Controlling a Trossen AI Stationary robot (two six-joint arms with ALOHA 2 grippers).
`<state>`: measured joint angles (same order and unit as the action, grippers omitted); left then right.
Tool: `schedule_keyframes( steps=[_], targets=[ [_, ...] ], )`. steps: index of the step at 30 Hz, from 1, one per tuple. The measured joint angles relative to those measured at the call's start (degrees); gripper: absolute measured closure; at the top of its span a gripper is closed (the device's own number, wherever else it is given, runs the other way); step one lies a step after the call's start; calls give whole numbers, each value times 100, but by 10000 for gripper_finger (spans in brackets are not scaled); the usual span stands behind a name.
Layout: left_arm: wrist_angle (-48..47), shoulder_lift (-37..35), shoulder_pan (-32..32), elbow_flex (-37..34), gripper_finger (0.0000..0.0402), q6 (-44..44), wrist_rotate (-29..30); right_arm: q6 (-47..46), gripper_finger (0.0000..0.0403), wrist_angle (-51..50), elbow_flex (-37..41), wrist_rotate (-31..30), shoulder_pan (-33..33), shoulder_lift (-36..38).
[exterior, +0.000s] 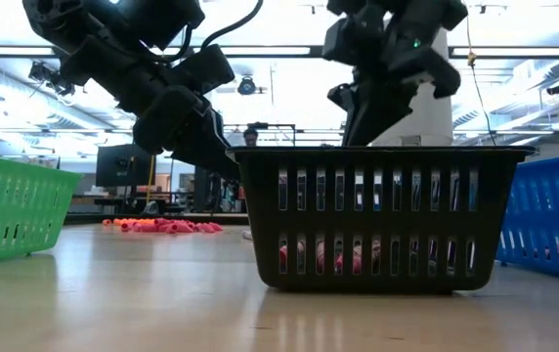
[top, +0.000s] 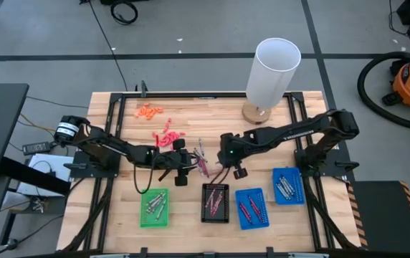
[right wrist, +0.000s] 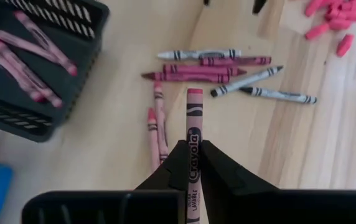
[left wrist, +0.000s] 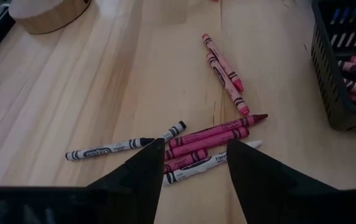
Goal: Sort crayons
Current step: Put the pink crayon into the black bin
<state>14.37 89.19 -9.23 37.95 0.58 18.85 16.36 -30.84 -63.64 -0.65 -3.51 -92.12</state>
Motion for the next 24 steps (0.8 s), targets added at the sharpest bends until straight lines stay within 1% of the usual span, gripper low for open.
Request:
schedule_keyframes(
  steps=[7,10,16,19,24],
  targets=[
    [-2,0,0,0,217,0,0,-377,373,-40,-5,3,-394,156],
    [-4,0,0,2,217,0,0,-482,373,-223,-7,62,-620,200],
    [-22,0,0,1,217,0,-1,-1166,373,-570,-7,66,-988,256],
    [-18,0,0,1,217,3,0,-1375,373,-386,-7,83,-1171,258],
    [2,0,2,0,217,9,0,-1355,372,269,-7,137,-1411,258]
  ],
)
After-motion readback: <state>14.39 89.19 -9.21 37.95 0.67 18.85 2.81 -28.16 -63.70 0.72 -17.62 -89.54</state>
